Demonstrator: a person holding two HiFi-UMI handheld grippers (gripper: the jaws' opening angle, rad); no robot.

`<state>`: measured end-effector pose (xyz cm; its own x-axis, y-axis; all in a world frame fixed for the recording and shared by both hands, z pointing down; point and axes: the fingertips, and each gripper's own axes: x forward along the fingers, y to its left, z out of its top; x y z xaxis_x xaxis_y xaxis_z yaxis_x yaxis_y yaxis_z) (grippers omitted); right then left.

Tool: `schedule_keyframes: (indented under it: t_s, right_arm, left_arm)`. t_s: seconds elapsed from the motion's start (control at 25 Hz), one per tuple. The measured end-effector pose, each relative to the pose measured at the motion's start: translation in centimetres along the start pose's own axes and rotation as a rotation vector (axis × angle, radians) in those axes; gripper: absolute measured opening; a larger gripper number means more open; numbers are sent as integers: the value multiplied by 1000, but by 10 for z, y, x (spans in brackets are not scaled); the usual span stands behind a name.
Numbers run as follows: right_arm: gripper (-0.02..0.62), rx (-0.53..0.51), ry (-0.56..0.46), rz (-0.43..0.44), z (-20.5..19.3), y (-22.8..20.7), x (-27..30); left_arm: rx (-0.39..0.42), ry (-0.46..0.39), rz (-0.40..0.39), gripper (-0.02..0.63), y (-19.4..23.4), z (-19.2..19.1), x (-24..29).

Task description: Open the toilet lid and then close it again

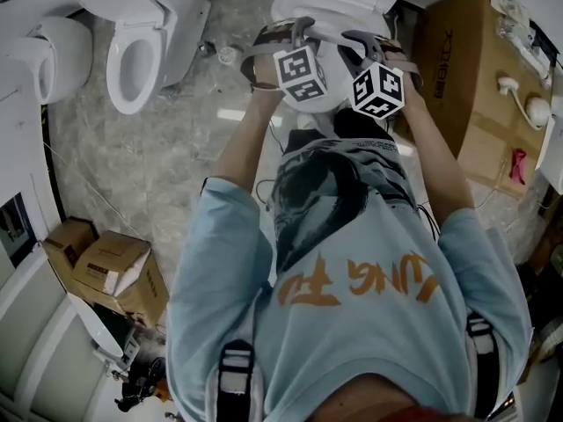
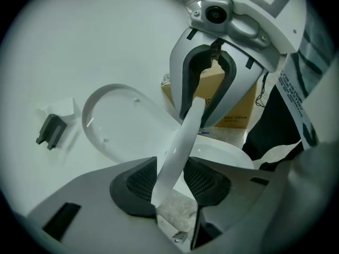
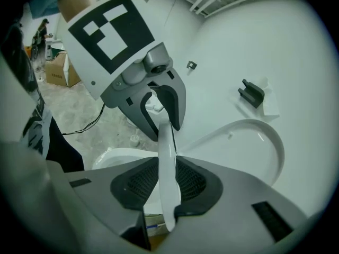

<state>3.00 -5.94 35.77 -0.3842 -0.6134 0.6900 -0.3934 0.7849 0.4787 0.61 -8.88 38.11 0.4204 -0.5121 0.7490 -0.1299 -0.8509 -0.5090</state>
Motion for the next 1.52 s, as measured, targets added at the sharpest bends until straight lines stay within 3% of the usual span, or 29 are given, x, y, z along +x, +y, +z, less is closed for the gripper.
schedule_keyframes:
  t_s: [0.44, 0.92, 1.12, 1.52]
  right_arm:
    - [134, -7, 76, 180, -27, 123, 26]
    - [153, -28, 128, 316, -79, 213, 72]
    - [164, -45, 159, 334, -88, 244, 96]
    - [160, -60, 174, 352, -114, 304, 139]
  left_arm:
    - [23, 66, -122, 189, -115, -63, 5]
    - [-51, 93, -262, 213, -204, -106, 46]
    - [-15, 112, -283, 216, -230, -131, 60]
    - [-28, 147, -324, 209, -281, -176, 92]
